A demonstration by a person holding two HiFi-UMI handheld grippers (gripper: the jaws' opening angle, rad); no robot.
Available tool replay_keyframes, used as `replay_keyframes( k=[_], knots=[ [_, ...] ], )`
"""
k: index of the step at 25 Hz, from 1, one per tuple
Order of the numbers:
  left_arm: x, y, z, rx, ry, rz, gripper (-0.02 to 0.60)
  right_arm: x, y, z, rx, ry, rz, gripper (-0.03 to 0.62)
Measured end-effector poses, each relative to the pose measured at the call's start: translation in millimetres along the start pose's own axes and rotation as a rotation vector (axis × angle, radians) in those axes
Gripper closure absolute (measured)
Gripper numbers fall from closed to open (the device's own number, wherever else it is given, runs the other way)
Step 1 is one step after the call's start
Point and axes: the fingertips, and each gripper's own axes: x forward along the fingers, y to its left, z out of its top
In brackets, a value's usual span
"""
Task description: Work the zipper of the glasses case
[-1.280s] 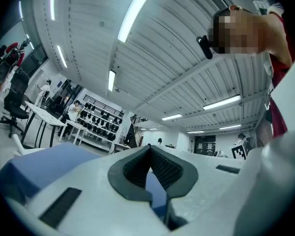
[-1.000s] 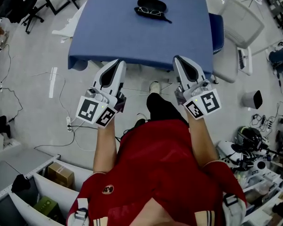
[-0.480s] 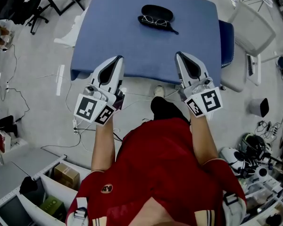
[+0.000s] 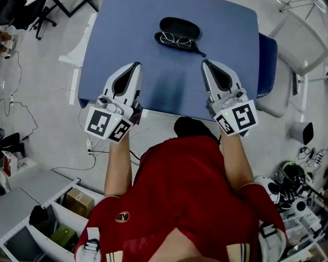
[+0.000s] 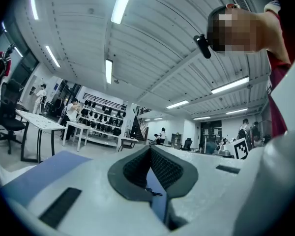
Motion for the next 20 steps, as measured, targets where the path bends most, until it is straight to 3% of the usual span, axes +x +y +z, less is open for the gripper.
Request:
replay_keyframes(
  k=[10, 20],
  knots=[
    [74, 22, -3, 0.043, 0.049, 0.000, 0.574, 32, -56, -3, 0.020, 0.016, 0.045, 0.599],
    [103, 52, -14, 0.050, 0.093, -0.048, 0.574, 49, -77, -17, 0.035, 0.047, -0.030, 0.599]
  ],
)
